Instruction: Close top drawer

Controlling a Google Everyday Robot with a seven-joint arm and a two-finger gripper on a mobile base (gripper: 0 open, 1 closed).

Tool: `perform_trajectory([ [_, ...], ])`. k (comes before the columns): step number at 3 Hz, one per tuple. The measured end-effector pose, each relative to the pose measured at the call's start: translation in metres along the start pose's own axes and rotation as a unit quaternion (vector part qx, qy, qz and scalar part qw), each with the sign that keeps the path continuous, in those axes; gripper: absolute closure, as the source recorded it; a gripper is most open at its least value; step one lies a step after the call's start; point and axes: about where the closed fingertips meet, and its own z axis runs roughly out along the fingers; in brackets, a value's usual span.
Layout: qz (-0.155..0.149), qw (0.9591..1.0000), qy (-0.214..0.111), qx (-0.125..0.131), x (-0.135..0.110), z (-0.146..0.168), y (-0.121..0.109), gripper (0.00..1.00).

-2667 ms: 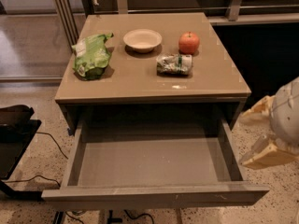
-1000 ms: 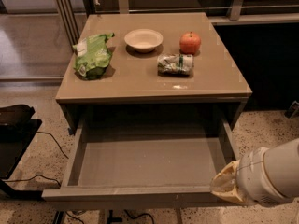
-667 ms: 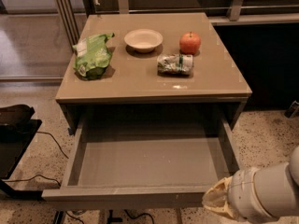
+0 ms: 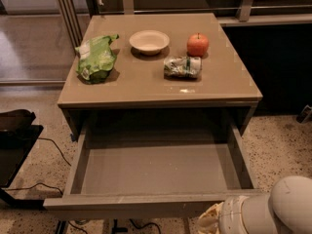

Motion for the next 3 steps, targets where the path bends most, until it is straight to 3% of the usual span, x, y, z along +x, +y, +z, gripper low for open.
perform_trajectory([
  [1,-0.003,1.0000,0.001,0.004,0.0007,0.0031,-0.0009,0.85],
  [3,-0.009,0.9998,0.000,0.016,-0.0047,-0.0011,-0.0055,0.39],
])
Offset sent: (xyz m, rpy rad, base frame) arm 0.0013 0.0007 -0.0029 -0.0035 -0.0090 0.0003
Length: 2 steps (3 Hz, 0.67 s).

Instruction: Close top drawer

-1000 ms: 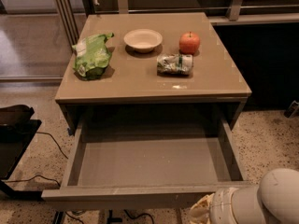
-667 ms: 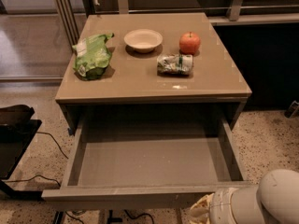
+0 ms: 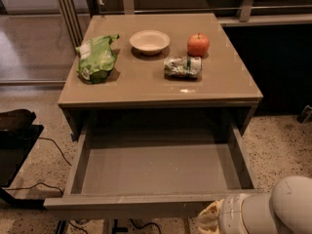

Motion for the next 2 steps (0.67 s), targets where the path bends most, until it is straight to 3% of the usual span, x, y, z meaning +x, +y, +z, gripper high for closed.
perform_trajectory([
  [1,0.000,1.0000,0.000,0.000,0.000,0.000,0.000,0.15],
  [2,-0.007,0.9999,-0.006,-0.007,-0.009,0.013,-0.021,0.17],
])
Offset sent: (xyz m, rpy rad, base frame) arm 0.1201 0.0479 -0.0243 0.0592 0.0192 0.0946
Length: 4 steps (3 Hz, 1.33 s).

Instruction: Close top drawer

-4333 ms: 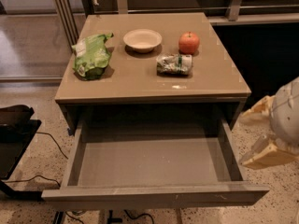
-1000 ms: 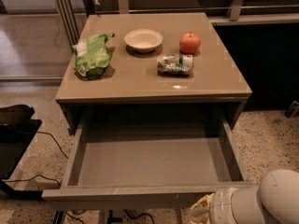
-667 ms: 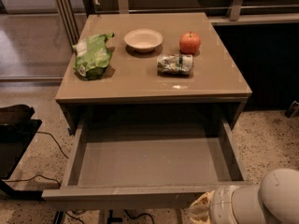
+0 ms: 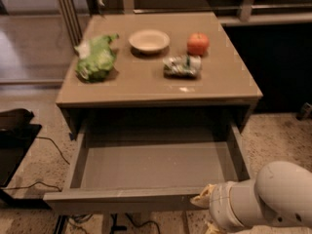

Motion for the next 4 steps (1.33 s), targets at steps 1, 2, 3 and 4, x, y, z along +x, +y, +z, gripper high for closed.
perform_trajectory([
  [1,0.000,1.0000,0.000,0.000,0.000,0.000,0.001,0.41],
  [2,-0.005,0.9999,-0.011,0.006,-0.010,0.013,-0.044,0.64],
  [3,-0.006,0.9996,-0.012,0.025,-0.015,0.012,-0.086,0.87],
  [4,0.002,0.9989,-0.001,0.046,-0.008,0.002,-0.120,1.00],
])
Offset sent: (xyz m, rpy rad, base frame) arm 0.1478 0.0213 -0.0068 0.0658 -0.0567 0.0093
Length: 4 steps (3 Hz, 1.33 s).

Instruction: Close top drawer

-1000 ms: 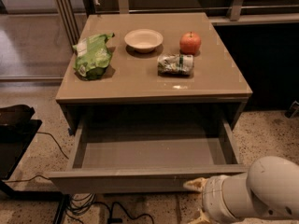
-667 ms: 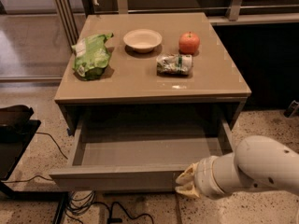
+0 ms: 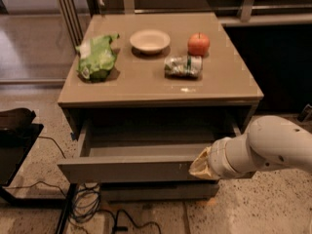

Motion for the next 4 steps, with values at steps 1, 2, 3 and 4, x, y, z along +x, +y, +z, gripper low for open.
perform_trajectory([
  [1,0.000,1.0000,0.000,0.000,0.0000,0.0000,0.0000,0.81],
  [2,0.000,1.0000,0.000,0.000,0.0000,0.0000,0.0000,0.58],
  [3,0.000,1.0000,0.000,0.000,-0.0001,0.0000,0.0000,0.35],
  [4,-0.006,0.9997,-0.010,-0.019,-0.0088,0.0091,-0.0016,0.12],
])
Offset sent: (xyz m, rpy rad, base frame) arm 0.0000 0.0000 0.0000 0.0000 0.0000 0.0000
